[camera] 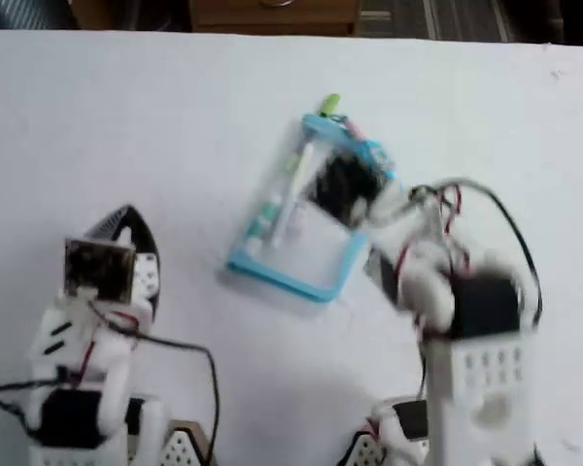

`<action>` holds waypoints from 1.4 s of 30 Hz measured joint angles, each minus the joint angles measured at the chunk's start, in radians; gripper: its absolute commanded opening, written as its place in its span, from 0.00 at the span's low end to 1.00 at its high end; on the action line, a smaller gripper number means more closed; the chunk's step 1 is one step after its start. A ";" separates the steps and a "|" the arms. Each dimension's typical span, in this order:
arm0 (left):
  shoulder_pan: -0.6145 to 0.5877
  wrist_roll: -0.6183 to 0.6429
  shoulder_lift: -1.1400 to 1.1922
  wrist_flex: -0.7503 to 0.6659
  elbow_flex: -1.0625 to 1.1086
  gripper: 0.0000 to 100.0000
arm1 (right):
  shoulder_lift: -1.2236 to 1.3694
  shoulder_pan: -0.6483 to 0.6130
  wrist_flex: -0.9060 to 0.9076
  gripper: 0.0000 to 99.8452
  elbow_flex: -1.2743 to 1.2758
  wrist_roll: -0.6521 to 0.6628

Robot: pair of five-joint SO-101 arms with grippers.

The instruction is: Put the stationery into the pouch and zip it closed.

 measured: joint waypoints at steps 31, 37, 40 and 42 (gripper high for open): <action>-0.069 0.112 0.005 -0.097 0.451 0.02 | -0.852 0.006 -0.460 0.22 1.042 -0.704; -0.069 0.114 0.005 0.035 0.451 0.02 | -0.850 0.006 -0.460 0.22 1.131 -0.723; -0.069 0.118 0.005 0.112 0.451 0.02 | -0.850 0.006 -0.460 0.22 1.181 -0.723; -0.069 0.118 0.005 0.161 0.451 0.02 | -0.853 0.008 -0.460 0.22 1.191 -0.723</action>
